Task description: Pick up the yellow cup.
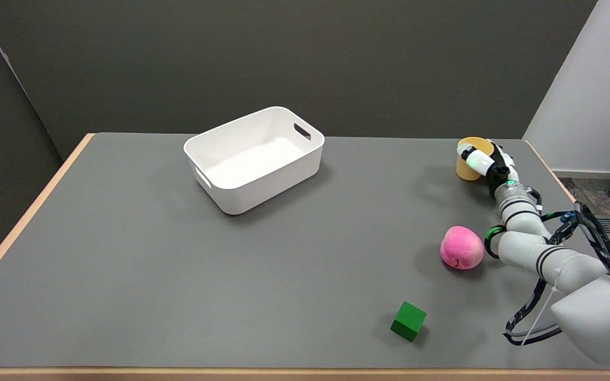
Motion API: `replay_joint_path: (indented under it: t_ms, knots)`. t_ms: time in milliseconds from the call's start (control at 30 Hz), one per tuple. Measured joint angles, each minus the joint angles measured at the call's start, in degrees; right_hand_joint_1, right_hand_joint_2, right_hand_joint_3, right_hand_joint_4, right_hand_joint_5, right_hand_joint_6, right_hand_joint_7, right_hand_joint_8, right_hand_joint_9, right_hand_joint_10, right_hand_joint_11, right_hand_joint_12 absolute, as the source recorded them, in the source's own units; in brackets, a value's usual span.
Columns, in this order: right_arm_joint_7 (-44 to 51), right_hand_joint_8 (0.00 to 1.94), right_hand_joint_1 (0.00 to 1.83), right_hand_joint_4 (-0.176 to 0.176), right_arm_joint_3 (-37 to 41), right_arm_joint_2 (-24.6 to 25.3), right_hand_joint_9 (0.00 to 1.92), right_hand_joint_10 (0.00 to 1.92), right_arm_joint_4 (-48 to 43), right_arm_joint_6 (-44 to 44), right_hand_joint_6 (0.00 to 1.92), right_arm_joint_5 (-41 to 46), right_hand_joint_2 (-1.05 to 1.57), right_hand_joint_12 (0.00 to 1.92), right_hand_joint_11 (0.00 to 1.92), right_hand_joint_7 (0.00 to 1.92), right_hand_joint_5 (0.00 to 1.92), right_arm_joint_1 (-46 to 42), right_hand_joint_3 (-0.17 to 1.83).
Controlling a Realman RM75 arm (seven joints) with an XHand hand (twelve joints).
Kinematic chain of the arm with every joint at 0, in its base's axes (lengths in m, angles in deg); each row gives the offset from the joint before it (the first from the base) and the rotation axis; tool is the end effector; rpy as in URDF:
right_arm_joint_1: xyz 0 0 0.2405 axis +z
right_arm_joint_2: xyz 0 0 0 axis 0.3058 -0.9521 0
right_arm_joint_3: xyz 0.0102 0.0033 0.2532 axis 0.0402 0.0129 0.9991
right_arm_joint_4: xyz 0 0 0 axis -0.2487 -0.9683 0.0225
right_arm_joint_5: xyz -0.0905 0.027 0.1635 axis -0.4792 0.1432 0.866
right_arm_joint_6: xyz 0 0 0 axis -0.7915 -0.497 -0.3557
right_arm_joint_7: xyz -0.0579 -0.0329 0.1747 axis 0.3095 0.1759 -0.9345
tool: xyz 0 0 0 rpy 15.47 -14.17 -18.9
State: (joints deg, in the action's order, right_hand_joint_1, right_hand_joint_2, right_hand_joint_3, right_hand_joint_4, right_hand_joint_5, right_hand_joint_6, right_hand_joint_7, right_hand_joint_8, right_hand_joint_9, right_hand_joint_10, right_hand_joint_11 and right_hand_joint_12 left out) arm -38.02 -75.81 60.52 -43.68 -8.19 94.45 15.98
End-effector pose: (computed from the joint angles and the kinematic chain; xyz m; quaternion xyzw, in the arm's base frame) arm -0.3215 -0.3918 0.5685 0.3174 -0.3387 0.5294 0.7101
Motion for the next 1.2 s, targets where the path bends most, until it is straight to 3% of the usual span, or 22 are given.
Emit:
replay_joint_path:
  t_ms: [100,667,867,1200]
  knots:
    - [0.0,0.28,0.96,-0.019,0.3,-0.1,0.04,0.41,0.0,0.0,0.32,0.1,0.71,0.73,0.00,0.11,0.06,-0.1,1.05]
    - [0.0,0.25,1.04,-0.018,1.7,-0.6,0.05,0.43,0.1,0.0,0.31,0.1,0.74,0.76,0.00,0.15,0.08,-0.8,1.03]
    - [0.0,0.28,0.80,-0.025,2.1,-0.9,0.04,0.40,0.1,-0.1,0.29,0.2,0.66,0.73,0.00,0.10,0.07,-1.0,1.04]
    - [0.1,0.25,0.71,-0.050,2.7,-1.6,0.03,0.33,-1.7,-3.0,0.26,0.2,0.62,0.66,0.00,0.08,0.06,-1.7,1.00]
